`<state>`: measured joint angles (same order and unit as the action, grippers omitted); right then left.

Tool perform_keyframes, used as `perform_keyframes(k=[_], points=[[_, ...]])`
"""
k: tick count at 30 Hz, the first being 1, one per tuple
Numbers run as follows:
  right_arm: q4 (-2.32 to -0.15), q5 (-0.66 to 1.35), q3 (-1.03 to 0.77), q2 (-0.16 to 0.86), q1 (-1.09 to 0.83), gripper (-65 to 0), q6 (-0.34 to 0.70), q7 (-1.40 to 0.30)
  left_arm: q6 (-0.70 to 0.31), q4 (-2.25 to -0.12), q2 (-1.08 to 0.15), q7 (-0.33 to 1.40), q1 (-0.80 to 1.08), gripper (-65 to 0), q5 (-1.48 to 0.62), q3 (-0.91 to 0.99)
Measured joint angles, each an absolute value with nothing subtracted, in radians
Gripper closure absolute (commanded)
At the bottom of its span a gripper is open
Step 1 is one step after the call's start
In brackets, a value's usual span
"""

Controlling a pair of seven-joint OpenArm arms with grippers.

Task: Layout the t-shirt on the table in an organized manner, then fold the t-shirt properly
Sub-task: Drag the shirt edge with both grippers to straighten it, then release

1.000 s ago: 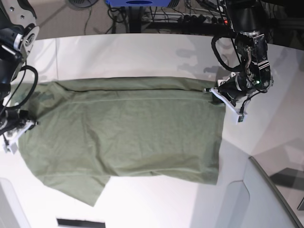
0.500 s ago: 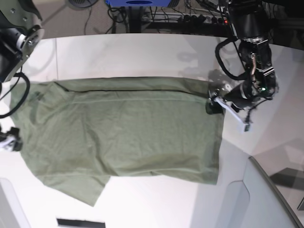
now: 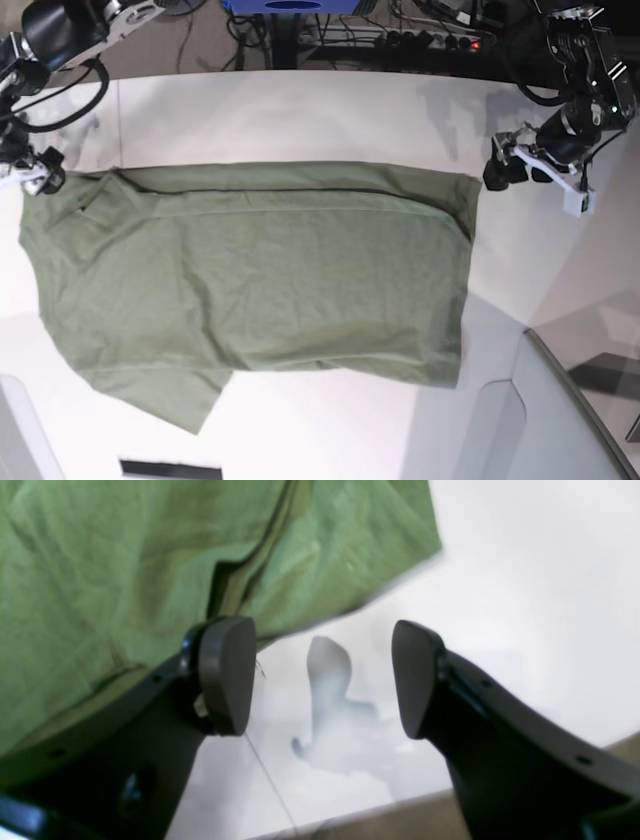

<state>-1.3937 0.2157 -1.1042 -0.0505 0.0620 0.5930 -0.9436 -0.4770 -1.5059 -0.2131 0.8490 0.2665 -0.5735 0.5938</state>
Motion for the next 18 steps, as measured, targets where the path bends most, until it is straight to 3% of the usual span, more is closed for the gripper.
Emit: perform_keyframes(k=[9, 18], points=[[-1.084, 0.394, -1.163, 0.094, 0.076, -39.8, 0.592, -0.878, -0.525, -1.503, -0.216, 0.849, 0.305, -56.3, -0.570, 0.601], [-0.888, 0.466, -1.156, 0.160, 0.132, -39.6, 0.604, -0.781, -0.525, -1.449, -0.185, 0.847, 0.312, -56.3, -0.569, 0.599]])
